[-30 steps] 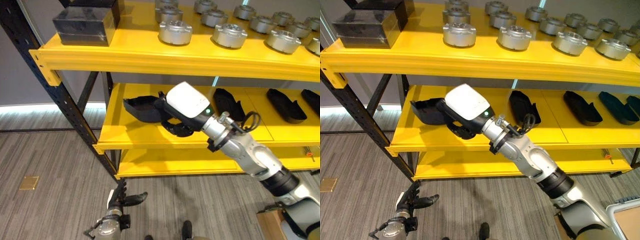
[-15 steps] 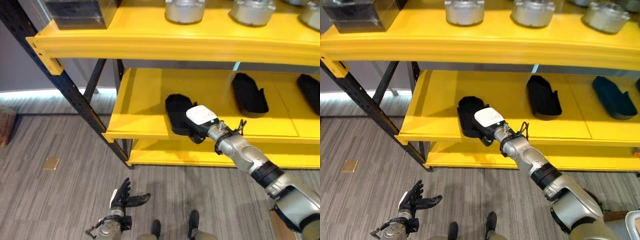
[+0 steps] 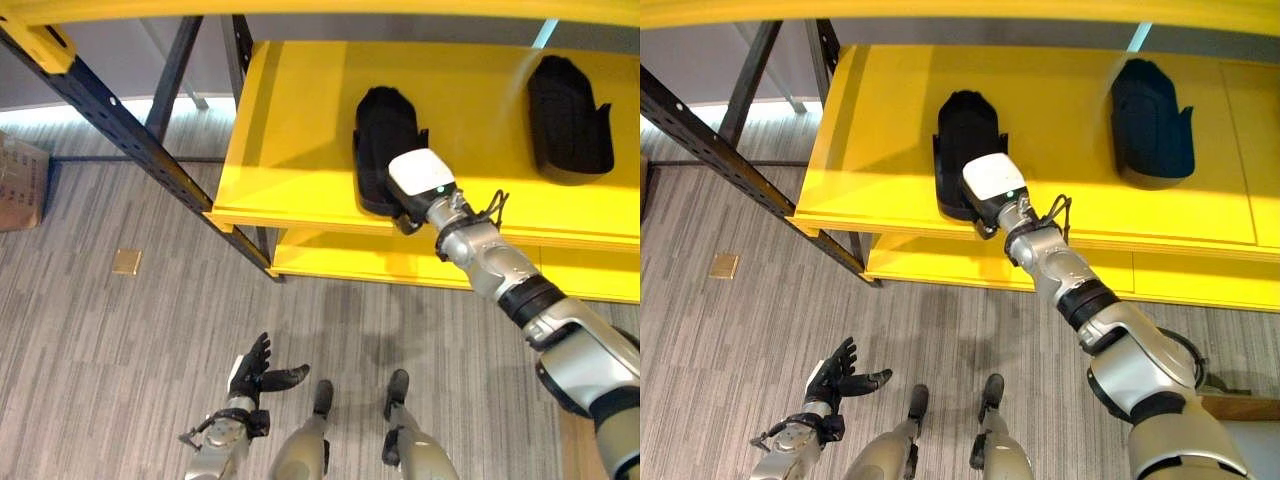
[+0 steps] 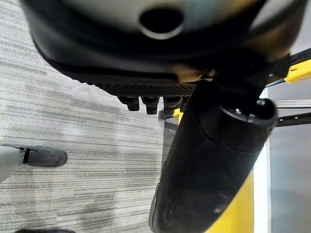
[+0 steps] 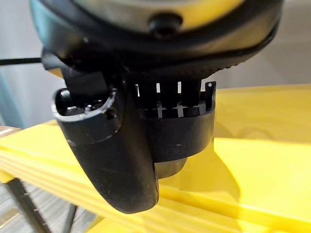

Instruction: Move parts from the plastic box to the shelf.

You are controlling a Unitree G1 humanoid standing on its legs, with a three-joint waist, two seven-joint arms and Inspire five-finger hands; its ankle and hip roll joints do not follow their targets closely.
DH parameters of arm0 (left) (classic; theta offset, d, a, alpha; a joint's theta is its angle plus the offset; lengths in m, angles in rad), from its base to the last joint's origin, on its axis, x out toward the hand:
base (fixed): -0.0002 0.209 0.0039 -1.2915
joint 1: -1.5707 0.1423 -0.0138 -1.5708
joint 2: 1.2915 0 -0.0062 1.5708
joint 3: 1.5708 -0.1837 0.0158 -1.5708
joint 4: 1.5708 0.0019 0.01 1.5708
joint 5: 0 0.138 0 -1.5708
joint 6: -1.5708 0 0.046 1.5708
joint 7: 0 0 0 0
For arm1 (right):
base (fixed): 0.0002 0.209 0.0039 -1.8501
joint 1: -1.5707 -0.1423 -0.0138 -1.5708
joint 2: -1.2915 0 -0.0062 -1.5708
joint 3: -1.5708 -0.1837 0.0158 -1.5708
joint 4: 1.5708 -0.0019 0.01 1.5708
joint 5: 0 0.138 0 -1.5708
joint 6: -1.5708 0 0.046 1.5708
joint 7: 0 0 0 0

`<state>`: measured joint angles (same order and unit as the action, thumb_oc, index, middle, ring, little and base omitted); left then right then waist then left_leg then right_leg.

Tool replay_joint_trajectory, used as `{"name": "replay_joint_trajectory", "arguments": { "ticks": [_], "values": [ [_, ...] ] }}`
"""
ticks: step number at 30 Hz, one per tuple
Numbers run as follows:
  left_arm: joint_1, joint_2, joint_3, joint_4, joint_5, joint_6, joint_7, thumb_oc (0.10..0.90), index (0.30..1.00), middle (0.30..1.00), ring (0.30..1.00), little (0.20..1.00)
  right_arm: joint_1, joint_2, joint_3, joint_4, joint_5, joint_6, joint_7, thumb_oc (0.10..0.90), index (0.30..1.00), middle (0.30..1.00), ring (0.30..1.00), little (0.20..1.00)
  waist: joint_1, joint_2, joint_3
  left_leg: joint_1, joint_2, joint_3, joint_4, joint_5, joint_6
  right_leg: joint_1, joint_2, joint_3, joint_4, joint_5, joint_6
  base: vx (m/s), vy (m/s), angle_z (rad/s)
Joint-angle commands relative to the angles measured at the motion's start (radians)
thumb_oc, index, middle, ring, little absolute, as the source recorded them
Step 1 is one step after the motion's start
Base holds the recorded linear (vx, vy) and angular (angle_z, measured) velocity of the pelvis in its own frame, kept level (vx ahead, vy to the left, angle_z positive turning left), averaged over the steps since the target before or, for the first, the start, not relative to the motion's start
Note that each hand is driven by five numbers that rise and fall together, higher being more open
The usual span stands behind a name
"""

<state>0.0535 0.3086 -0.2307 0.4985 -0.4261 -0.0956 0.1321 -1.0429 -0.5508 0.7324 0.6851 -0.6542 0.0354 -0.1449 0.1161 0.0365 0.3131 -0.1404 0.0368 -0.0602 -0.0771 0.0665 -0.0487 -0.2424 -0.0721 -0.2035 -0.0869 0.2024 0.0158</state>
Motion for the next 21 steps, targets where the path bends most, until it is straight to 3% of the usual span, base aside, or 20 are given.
{"name": "replay_joint_trajectory", "arguments": {
  "ticks": [1,11,21],
  "values": [
    [-0.033,0.088,-0.03,-0.096,-0.006,-0.083,-0.004,0.9,1.0,1.0,1.0,1.0,-0.181,-0.029,-0.025,0.03,0.059,0.021,-0.044,0.4,0.3,0.3,0.3,0.3,0.016,-0.014,-0.021,0.027,0.102,0.009,-0.01,0.005,-0.053,0.035,-0.107,-0.001,0.023,-0.023,0.113,0.0,0.0,0.0],
    [-0.05,0.092,-0.041,-0.104,-0.011,-0.085,0.002,0.9,1.0,1.0,1.0,1.0,-0.253,-0.076,-0.054,0.076,0.113,0.041,-0.105,0.4,0.3,0.3,0.3,0.3,0.006,0.002,-0.004,0.006,0.097,0.01,-0.01,0.011,-0.057,0.01,-0.113,0.004,0.028,-0.021,0.114,0.0,0.0,0.0],
    [-0.059,0.103,-0.041,-0.1,-0.024,-0.091,0.001,0.9,1.0,1.0,1.0,1.0,-0.354,-0.128,0.019,0.163,0.11,0.04,-0.108,0.4,0.3,0.3,0.3,0.3,0.008,0.005,0.0,-0.004,0.097,0.01,-0.01,0.018,-0.062,0.002,-0.111,0.003,0.027,-0.021,0.114,0.0,0.0,0.0]
  ]
}}
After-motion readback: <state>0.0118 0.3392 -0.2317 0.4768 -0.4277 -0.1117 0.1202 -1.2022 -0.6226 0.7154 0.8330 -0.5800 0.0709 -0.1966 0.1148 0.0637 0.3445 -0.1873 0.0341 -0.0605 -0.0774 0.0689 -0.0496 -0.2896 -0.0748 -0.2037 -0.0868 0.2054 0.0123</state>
